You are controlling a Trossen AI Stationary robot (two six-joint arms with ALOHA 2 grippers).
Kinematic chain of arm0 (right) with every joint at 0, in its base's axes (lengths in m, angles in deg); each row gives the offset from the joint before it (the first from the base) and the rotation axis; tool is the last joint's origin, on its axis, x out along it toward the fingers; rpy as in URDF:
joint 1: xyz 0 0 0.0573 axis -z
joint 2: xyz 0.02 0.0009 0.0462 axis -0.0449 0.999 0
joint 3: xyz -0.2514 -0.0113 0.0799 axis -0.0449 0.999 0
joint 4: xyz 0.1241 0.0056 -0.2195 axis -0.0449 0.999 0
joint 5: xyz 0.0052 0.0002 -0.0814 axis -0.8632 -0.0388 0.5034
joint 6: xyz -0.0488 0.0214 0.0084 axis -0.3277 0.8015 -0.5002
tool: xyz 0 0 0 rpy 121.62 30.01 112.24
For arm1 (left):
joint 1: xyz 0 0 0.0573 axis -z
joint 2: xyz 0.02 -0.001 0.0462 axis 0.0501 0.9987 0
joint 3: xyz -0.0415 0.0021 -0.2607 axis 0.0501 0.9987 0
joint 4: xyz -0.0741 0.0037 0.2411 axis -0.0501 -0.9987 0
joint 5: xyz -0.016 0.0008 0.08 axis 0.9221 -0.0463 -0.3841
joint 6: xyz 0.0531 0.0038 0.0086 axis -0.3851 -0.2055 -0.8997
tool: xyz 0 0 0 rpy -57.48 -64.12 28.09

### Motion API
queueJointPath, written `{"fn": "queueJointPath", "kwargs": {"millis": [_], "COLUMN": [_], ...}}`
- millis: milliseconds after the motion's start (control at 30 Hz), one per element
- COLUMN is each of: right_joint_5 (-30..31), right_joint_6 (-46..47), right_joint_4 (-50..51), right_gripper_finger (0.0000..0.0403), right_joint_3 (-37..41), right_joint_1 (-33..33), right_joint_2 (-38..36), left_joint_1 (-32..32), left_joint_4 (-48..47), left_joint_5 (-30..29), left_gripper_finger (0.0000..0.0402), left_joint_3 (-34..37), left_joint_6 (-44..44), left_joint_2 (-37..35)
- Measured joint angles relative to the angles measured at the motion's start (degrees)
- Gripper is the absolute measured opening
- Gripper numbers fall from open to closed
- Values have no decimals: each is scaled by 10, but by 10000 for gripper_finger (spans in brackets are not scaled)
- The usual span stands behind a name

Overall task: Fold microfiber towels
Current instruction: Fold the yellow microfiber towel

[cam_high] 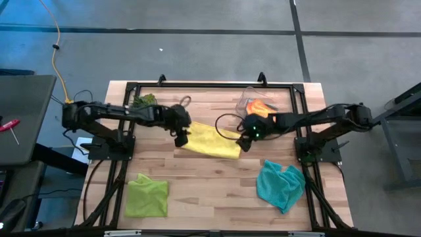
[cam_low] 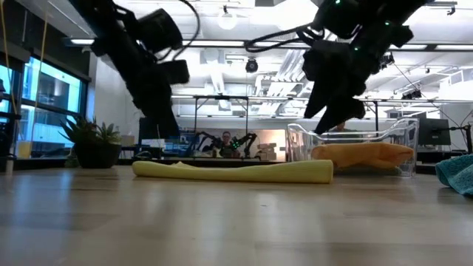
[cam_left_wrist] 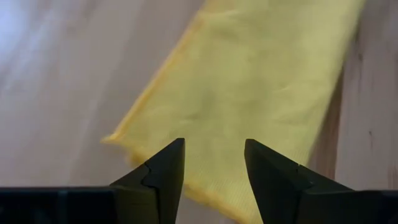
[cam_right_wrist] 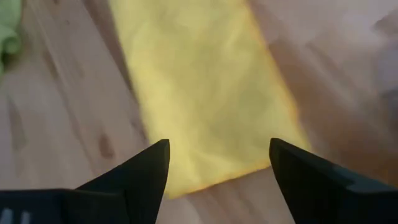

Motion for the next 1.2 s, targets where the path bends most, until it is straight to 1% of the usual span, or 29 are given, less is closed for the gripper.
{"fn": "queueJointPath", "kwargs": {"millis": [100,167,233,333,433,467,567,667,800,833,867,967,1000,1100,1200], "right_joint_5": [29,50,71,109,144,146,146,144,129,124,120,107,104,103,93], "right_joint_6": [51,67,80,109,133,140,157,158,151,146,137,132,128,105,85], "right_joint_4": [-30,-32,-30,-24,-11,-6,-4,-19,-61,-67,-72,-92,-97,-102,-103], "right_gripper_finger": [268,268,267,256,225,212,163,106,24,12,8,15,13,2,4], "right_joint_3": [10,11,11,11,12,12,12,12,12,12,12,12,12,12,12], "right_joint_1": [-34,-56,-77,-101,-111,-111,-111,-111,-100,-97,-93,-79,-75,-68,-66], "right_joint_2": [0,0,0,0,4,7,27,48,75,81,87,102,104,100,90], "left_joint_1": [19,27,29,24,7,0,-23,-41,-48,-46,-44,-41,-41,-47,-59], "left_joint_4": [35,61,68,60,52,49,48,25,35,41,39,22,13,49,42], "left_joint_5": [1,1,-13,-54,-61,-60,-64,-64,-60,-59,-59,-54,-48,-33,-17], "left_gripper_finger": [150,142,127,84,22,11,13,4,2,1,1,1,0,0,0], "left_joint_3": [0,-1,-1,-1,-1,0,9,25,51,58,62,67,70,64,67], "left_joint_6": [-17,-28,-40,-56,-64,-64,-54,-34,10,21,31,42,43,47,32], "left_joint_2": [40,63,81,98,102,102,102,102,96,93,92,63,46,-19,-66]}}
